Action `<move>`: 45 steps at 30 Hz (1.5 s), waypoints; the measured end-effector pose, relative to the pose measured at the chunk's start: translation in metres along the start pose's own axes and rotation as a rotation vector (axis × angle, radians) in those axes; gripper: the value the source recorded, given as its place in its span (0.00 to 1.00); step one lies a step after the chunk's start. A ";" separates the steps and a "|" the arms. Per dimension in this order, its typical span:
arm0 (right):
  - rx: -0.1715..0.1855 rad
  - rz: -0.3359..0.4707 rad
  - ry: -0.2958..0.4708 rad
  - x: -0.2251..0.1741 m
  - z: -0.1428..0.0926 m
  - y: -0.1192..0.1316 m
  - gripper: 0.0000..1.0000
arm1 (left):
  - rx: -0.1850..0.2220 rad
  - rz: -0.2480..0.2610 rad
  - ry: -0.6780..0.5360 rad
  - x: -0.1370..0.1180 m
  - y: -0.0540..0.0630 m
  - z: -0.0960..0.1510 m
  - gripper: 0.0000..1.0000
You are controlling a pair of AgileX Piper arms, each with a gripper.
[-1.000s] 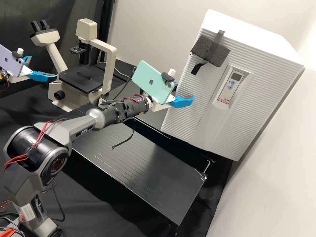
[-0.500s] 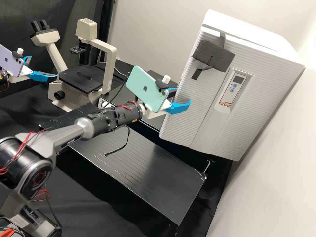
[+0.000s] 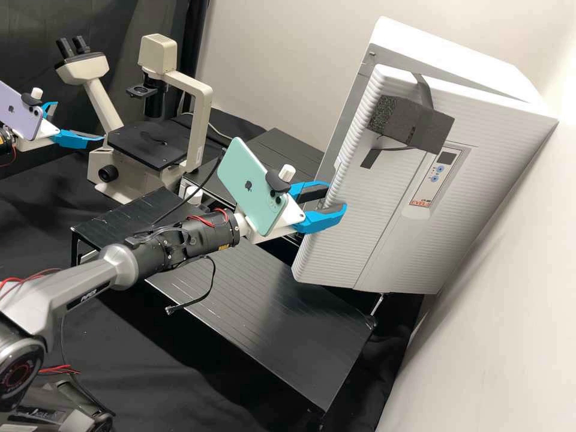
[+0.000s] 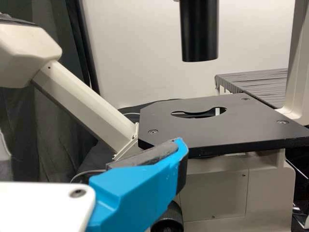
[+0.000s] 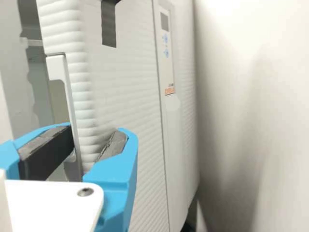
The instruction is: Open the incubator door.
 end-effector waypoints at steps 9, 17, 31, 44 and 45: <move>-0.045 0.022 -0.040 0.000 0.004 0.003 1.00 | 0.000 0.000 0.000 0.000 0.000 0.000 1.00; -0.062 0.064 -0.075 -0.006 0.010 0.008 1.00 | 0.000 0.000 0.000 0.000 0.000 0.000 1.00; -0.039 0.310 0.007 -0.073 0.002 0.032 1.00 | 0.000 0.000 0.000 0.000 0.000 0.000 1.00; -0.054 0.186 0.359 -0.098 -0.025 0.008 1.00 | 0.000 0.000 0.000 0.000 0.000 0.000 1.00; -0.049 0.165 0.383 -0.098 -0.025 0.003 1.00 | 0.000 0.000 0.000 0.000 0.000 0.000 1.00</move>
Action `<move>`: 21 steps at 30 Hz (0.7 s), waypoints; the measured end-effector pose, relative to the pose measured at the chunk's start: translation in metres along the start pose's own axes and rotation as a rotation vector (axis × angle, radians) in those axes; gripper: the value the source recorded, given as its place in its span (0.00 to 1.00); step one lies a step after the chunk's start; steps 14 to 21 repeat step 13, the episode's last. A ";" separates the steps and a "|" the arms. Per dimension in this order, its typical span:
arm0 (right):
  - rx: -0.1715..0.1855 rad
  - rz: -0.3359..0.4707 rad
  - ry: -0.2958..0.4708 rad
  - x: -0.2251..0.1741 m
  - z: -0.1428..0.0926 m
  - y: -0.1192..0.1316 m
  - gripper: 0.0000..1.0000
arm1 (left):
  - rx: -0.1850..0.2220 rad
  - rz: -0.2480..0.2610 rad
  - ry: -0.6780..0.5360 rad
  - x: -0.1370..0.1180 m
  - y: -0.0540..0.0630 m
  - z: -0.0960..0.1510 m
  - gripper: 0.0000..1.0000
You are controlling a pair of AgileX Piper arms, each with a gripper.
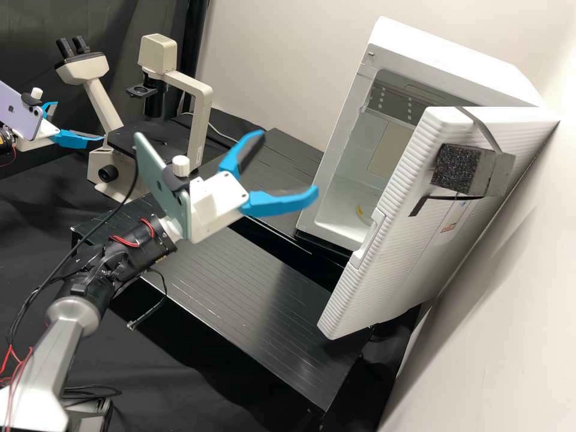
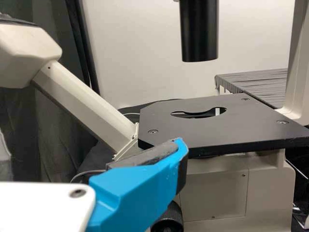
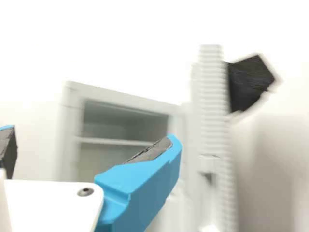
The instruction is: Open the incubator door.
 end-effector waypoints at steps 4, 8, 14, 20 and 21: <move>0.082 -0.098 0.106 -0.003 -0.002 -0.023 1.00 | 0.000 0.000 0.000 0.000 0.000 0.000 1.00; 0.165 -0.157 0.197 -0.008 0.003 -0.040 1.00 | 0.000 0.000 0.000 0.000 0.000 0.000 1.00; 0.239 -0.218 0.226 -0.011 0.011 -0.058 1.00 | 0.000 0.000 0.000 0.000 0.000 0.000 1.00; 0.239 -0.218 0.226 -0.011 0.011 -0.058 1.00 | 0.000 0.000 0.000 0.000 0.000 0.000 1.00; 0.239 -0.218 0.226 -0.011 0.011 -0.058 1.00 | 0.000 0.000 0.000 0.000 0.000 0.000 1.00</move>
